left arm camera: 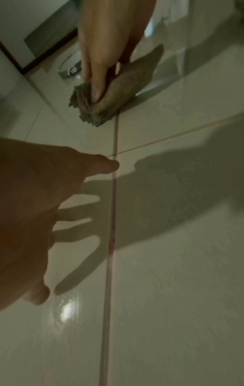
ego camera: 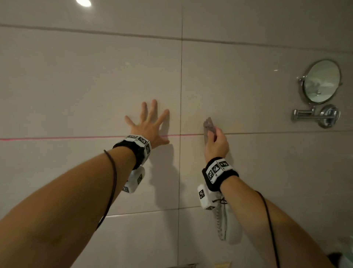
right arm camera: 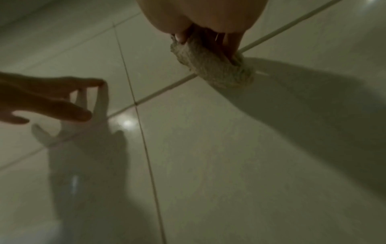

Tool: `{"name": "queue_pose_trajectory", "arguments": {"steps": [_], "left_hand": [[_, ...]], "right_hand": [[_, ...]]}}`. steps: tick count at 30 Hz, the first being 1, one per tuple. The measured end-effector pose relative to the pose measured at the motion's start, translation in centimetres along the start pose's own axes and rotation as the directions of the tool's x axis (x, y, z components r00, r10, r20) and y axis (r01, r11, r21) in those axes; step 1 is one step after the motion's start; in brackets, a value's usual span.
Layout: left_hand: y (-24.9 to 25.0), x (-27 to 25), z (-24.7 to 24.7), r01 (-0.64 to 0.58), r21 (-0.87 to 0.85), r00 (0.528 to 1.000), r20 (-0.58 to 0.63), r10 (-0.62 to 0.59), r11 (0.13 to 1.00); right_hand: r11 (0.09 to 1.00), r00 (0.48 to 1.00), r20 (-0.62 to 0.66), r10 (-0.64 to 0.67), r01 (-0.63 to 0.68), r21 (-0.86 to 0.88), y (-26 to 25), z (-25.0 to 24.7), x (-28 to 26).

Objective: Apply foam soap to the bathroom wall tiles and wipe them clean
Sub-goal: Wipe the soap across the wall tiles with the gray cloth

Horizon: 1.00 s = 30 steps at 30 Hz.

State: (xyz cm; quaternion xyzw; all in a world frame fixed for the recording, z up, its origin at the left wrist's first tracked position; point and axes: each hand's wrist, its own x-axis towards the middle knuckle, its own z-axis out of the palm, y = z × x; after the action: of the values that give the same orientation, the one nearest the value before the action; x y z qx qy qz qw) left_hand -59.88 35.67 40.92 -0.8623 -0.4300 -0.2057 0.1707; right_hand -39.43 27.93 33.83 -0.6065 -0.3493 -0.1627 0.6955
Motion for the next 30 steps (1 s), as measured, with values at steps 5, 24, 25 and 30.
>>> {"name": "queue_pose_trajectory", "arguments": {"steps": [5, 24, 25, 30], "left_hand": [[0.1, 0.4, 1.2, 0.015, 0.056, 1.0, -0.004, -0.014, 0.998], [-1.4, 0.0, 3.2, -0.061, 0.166, 0.985, -0.149, 0.086, 0.984], [-1.7, 0.0, 3.3, -0.07, 0.174, 0.983, -0.157, 0.098, 0.982], [-3.4, -0.7, 3.6, -0.11, 0.221, 0.976, -0.161, 0.148, 0.969]], "right_hand": [[0.982, 0.986, 0.025, -0.164, 0.166, -0.091, 2.6, 1.0, -0.2], [0.898, 0.906, 0.085, -0.414, 0.422, -0.127, 3.6, 1.0, -1.3], [0.895, 0.903, 0.09, -0.421, 0.429, -0.123, 3.5, 1.1, -1.4], [0.893, 0.898, 0.08, -0.433, 0.439, -0.102, 2.7, 2.5, -2.2]]}}
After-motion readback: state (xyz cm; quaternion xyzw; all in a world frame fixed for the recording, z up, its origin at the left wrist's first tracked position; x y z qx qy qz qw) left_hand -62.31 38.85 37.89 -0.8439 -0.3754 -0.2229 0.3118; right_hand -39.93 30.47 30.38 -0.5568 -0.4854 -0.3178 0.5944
